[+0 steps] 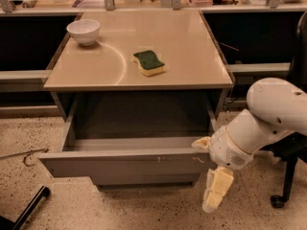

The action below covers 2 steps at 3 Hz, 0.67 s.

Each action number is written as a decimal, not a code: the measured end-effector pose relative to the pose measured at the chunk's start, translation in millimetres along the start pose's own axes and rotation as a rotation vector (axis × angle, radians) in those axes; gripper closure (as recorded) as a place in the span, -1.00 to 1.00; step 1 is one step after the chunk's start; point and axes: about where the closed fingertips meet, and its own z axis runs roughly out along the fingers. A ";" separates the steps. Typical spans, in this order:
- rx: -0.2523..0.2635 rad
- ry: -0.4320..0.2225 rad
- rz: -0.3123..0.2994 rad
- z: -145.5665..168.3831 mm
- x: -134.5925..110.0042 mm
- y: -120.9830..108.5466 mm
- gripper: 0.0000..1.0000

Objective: Close top drawer

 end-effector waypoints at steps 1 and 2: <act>-0.012 -0.032 -0.011 10.7 -3.8 21.4 -1.00; -0.028 -0.043 -0.018 21.4 -7.6 33.5 -1.00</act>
Offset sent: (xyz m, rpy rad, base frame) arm -0.0491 0.0286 -0.0153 0.0669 0.0273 0.0316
